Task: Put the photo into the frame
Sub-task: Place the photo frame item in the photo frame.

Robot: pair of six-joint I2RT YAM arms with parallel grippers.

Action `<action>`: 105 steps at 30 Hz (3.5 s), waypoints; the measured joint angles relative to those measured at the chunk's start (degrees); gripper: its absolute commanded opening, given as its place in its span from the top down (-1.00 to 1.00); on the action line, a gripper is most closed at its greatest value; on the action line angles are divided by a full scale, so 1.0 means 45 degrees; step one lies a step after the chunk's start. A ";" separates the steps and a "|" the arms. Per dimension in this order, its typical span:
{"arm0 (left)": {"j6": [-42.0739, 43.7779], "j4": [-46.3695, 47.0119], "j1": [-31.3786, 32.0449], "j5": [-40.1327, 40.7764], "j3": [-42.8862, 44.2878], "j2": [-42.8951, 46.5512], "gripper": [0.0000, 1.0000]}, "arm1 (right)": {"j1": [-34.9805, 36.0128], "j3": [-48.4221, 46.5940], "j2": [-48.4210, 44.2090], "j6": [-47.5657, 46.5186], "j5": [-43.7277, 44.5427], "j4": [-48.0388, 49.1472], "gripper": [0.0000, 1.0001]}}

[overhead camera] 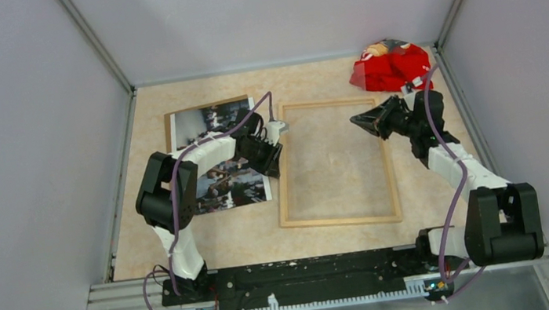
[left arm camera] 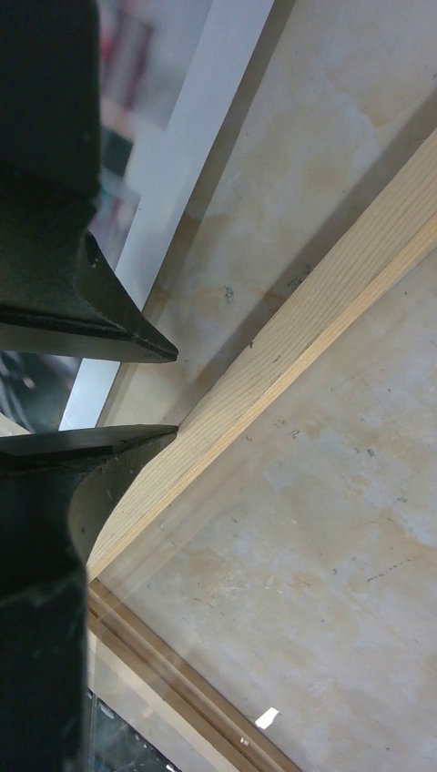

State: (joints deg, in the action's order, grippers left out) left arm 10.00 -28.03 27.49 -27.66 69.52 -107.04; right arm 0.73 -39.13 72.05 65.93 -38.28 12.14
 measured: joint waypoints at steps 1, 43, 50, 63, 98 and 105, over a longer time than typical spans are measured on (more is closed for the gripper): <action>0.0000 0.0005 0.0000 -0.0005 -0.0010 0.0000 0.27 | 0.0015 0.0000 -0.0005 0.0073 0.0087 -0.0005 1.00; 0.0000 0.0053 0.0000 -0.0301 -0.0078 0.0005 0.49 | 0.2025 -0.1180 0.0452 0.1617 0.2336 0.0656 1.00; 0.0053 0.0160 0.0000 -0.0058 -0.0262 -0.0010 0.53 | 0.2142 -0.1384 0.0500 0.1729 0.2657 0.0491 1.00; 0.0078 0.0223 0.0000 0.0005 -0.0437 -0.0010 0.61 | 0.3113 -0.1933 0.0617 0.1953 0.3628 0.0340 1.00; 0.0039 0.0034 -0.0515 -0.0287 -0.0457 -0.0010 0.65 | 0.3215 -0.2875 -0.0175 -0.0665 0.2409 -0.1248 1.00; 0.0039 -0.0053 -0.0801 -0.0330 -0.0452 0.0078 0.61 | 0.1894 -0.0272 -0.0840 -0.0991 0.1933 -0.1035 1.00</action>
State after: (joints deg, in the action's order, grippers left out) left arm 10.17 -28.27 23.88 -29.15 67.48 -106.69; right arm 9.26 -40.36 68.27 61.47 -29.58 7.49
